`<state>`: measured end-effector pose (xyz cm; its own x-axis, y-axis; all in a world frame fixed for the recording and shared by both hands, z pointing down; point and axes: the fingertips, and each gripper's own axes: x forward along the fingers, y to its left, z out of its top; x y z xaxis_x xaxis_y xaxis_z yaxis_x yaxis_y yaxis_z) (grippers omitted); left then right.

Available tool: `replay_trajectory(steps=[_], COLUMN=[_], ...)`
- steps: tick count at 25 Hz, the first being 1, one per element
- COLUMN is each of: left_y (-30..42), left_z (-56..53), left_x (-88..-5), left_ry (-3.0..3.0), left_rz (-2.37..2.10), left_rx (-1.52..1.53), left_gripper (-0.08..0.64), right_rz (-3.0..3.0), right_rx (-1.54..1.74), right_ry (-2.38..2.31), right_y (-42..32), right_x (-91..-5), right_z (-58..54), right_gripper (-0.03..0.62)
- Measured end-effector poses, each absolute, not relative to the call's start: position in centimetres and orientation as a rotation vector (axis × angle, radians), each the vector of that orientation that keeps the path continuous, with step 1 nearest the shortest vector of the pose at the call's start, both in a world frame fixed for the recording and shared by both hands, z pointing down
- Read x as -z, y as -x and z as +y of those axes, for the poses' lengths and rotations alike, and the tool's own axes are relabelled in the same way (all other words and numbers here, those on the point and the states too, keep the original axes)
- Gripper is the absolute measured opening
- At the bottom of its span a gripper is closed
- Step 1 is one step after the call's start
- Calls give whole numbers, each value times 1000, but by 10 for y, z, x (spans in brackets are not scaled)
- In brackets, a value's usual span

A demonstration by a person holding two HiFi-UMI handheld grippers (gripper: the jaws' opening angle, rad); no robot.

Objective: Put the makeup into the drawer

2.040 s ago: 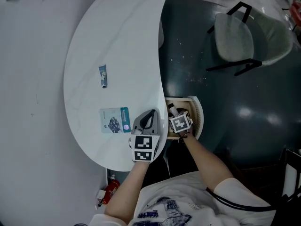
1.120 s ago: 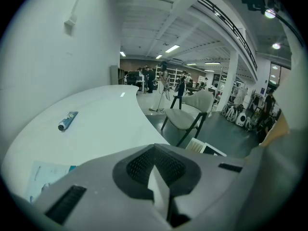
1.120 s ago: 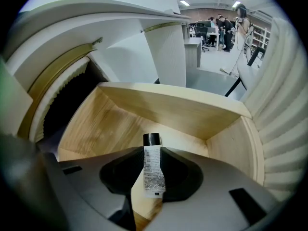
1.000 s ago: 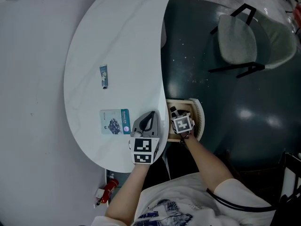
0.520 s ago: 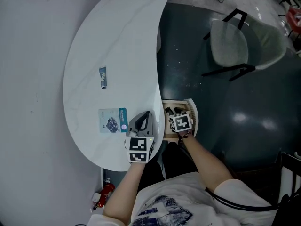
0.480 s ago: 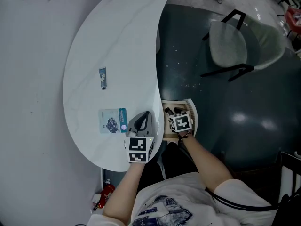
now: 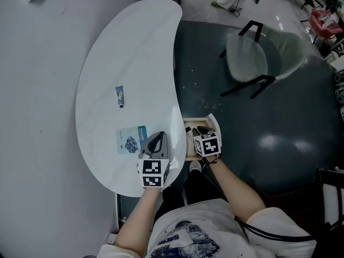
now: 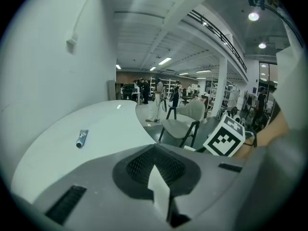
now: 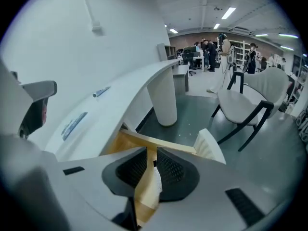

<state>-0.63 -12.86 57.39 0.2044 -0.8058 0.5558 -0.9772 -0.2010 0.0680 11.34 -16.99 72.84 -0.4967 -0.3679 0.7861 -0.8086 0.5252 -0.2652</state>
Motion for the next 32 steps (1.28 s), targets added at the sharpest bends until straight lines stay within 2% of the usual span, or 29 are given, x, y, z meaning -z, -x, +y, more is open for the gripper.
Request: replay_trajectory(steps=[14,32], left_y=[46,124], left_z=[-66,22], left_x=[-514,-442], left_ry=[-2196,-2261], left_rz=[-1675,-1766], left_rx=[-497,-333], left_gripper=[34,34], right_rz=[-2265,-2481], right_rx=[-710,-491], right_ry=[-1113,-1071], right_y=[-69,29], right_x=[-597,-470], right_z=[-113,-9], right_gripper=[23,20])
